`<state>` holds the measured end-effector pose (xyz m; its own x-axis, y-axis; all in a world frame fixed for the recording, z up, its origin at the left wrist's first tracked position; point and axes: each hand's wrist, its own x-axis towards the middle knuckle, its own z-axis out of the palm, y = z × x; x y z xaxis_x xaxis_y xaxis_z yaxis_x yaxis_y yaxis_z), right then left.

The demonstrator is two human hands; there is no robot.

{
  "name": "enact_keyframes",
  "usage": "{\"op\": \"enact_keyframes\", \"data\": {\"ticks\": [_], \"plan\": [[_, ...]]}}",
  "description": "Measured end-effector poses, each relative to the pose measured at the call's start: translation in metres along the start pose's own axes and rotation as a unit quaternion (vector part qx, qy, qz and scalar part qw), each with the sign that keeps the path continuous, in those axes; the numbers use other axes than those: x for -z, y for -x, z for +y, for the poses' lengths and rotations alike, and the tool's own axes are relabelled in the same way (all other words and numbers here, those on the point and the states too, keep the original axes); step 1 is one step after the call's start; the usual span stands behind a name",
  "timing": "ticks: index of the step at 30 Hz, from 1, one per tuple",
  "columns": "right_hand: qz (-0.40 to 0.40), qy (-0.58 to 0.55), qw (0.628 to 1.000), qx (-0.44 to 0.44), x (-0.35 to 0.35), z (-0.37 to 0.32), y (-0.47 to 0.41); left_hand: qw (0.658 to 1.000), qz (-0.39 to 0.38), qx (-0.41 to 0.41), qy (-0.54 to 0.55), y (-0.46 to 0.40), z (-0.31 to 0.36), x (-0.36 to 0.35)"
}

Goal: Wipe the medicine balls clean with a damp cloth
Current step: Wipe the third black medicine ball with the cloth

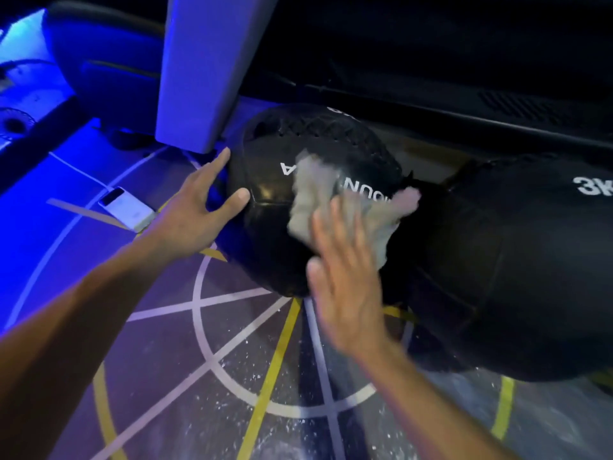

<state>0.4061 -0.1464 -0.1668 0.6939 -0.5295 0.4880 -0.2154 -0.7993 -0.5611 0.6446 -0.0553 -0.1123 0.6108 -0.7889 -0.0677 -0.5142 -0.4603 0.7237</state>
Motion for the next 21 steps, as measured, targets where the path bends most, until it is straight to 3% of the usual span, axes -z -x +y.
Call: {"op": "enact_keyframes", "data": {"ticks": [3,5,6,7,8,9,10,12,15,21], "plan": [[-0.124,0.018,0.992,0.033,-0.029,0.001,0.078,1.000,-0.007,0.014,0.017,-0.001,-0.004,0.003],[-0.130,-0.063,0.985,-0.092,-0.036,0.004,0.110,1.000,-0.009,0.013,0.021,-0.001,-0.002,0.001],[-0.076,-0.158,0.960,-0.218,-0.038,0.004,0.111,1.000,-0.008,0.014,0.017,0.000,0.000,0.000],[0.007,-0.284,0.885,-0.368,-0.038,0.001,0.104,1.000,-0.009,0.015,0.016,0.001,0.002,-0.001],[0.090,-0.402,0.770,-0.486,-0.032,-0.002,0.093,1.000,-0.010,0.016,0.018,0.001,0.004,0.000],[0.134,-0.496,0.646,-0.564,-0.025,-0.005,0.081,0.999,-0.011,0.022,0.023,0.001,0.004,0.001],[0.164,-0.560,0.561,-0.588,-0.016,-0.006,0.071,0.999,-0.015,0.027,0.027,0.001,0.004,0.002],[0.227,-0.614,0.468,-0.593,0.006,-0.015,0.053,0.999,-0.021,0.033,0.038,0.001,0.003,0.002],[0.283,-0.656,0.429,-0.553,0.036,-0.030,0.041,0.998,-0.018,0.045,0.040,0.001,0.001,0.000],[0.263,-0.611,0.462,-0.587,-0.005,-0.029,0.011,0.996,-0.025,0.049,0.066,0.002,-0.001,-0.002]]}}
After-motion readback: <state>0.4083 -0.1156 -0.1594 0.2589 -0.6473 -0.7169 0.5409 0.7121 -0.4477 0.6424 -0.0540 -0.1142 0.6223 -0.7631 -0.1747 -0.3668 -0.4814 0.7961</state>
